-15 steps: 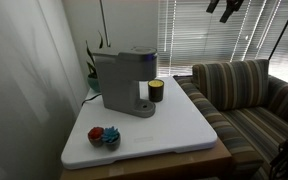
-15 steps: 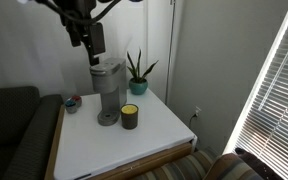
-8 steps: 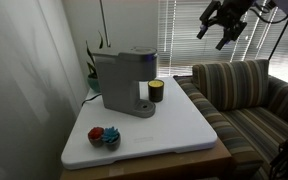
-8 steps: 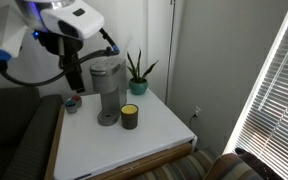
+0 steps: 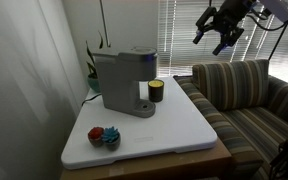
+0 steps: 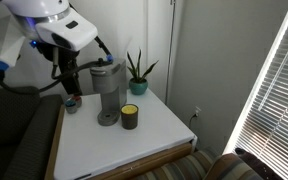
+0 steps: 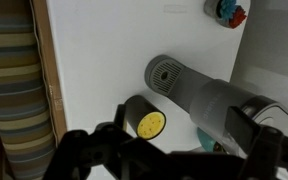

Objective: Open the coffee maker lid

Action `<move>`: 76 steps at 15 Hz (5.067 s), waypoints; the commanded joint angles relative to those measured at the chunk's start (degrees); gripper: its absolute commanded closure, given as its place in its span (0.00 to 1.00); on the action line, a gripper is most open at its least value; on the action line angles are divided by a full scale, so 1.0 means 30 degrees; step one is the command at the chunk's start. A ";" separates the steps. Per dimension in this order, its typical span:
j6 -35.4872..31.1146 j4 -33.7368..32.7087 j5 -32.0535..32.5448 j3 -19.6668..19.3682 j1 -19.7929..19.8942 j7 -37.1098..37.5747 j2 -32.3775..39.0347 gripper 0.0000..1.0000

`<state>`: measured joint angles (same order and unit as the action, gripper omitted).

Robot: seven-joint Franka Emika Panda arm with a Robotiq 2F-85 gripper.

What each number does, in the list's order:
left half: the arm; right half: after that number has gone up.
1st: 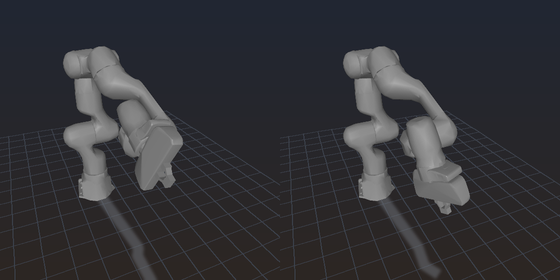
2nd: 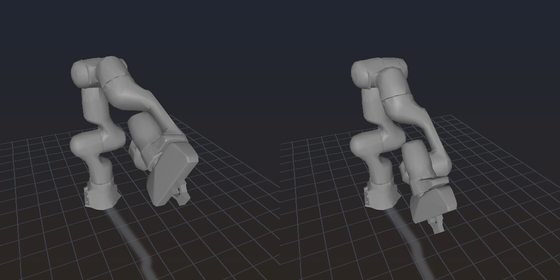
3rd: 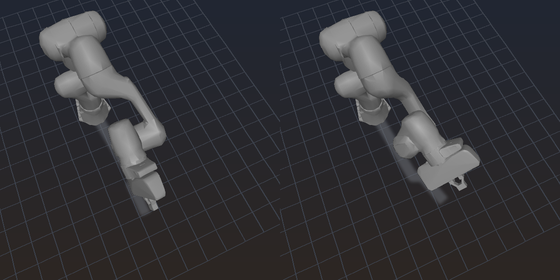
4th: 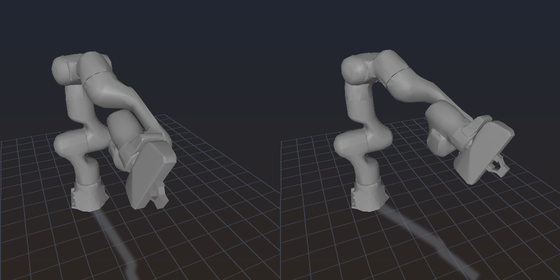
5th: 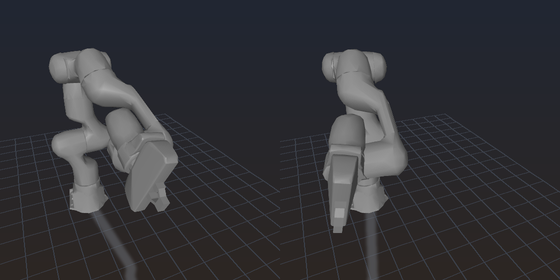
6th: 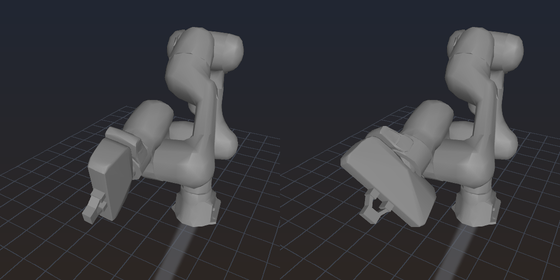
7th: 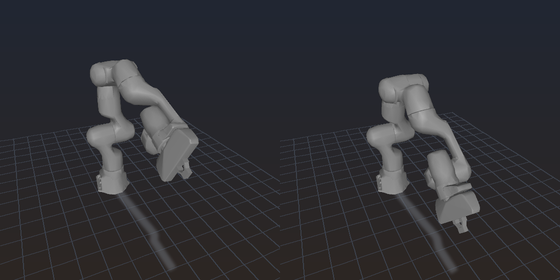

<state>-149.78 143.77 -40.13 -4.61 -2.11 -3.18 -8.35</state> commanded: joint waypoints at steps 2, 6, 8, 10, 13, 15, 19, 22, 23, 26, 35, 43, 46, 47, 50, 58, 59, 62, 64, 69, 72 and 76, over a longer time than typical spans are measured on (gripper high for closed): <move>-0.0628 -0.1795 -0.3568 0.0342 -0.0663 -0.2597 0.2015 0.00; -0.0416 -0.3478 -0.5899 0.0086 -0.1107 -0.4499 0.3936 0.00; -0.0318 -0.4255 -0.6363 0.0111 -0.1008 -0.4980 0.4970 0.00; -0.0185 -0.5000 -0.6398 0.0121 -0.0916 -0.5103 0.5904 0.00; -0.0132 -0.5919 -0.6146 0.0142 -0.0877 -0.4904 0.6895 0.00; -0.0195 -0.6404 -0.6224 0.0199 -0.0887 -0.4911 0.7397 0.25; -0.0343 -0.6982 -0.6322 0.0256 -0.0936 -0.4733 0.7933 0.48; -0.0576 -0.7231 -0.6443 0.0320 -0.1056 -0.4407 0.8079 0.70; -0.0757 -0.7273 -0.6549 0.0372 -0.1145 -0.4195 0.8083 0.76; -0.1337 -0.7352 -0.6608 0.0502 -0.1463 -0.3451 0.8038 0.97; -0.2736 -0.7386 -0.8047 0.0677 -0.1898 -0.2895 0.8026 1.00; -0.3169 -0.7448 -0.9444 0.0762 -0.1856 -0.3177 0.7762 1.00; -0.3078 -0.7508 -1.0320 0.0823 -0.1823 -0.3553 0.7757 1.00; -0.3061 -0.7522 -1.0588 0.0828 -0.1823 -0.3690 0.7753 1.00; -0.3075 -0.7513 -1.1134 0.0804 -0.1869 -0.3960 0.7676 1.00; -0.4226 -0.7233 -1.1114 0.0694 -0.2152 -0.3945 0.6983 1.00; -0.4448 -0.7253 -1.1087 0.0695 -0.2204 -0.3991 0.6843 1.00; -0.4890 -0.7373 -1.1043 0.0698 -0.2363 -0.4024 0.6545 1.00; -0.5016 -0.7421 -1.1047 0.0692 -0.2437 -0.4039 0.6430 1.00; -0.5416 -0.6994 -1.0318 0.0510 -0.2596 -0.3262 0.6379 1.00; -0.6428 -0.6304 -0.9353 0.0325 -0.2739 -0.2405 0.6295 1.00; -0.6248 -0.5951 -0.9224 0.0562 -0.2606 -0.1931 0.6352 1.00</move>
<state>-168.68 124.53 -67.79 -3.05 -9.60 -9.89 11.26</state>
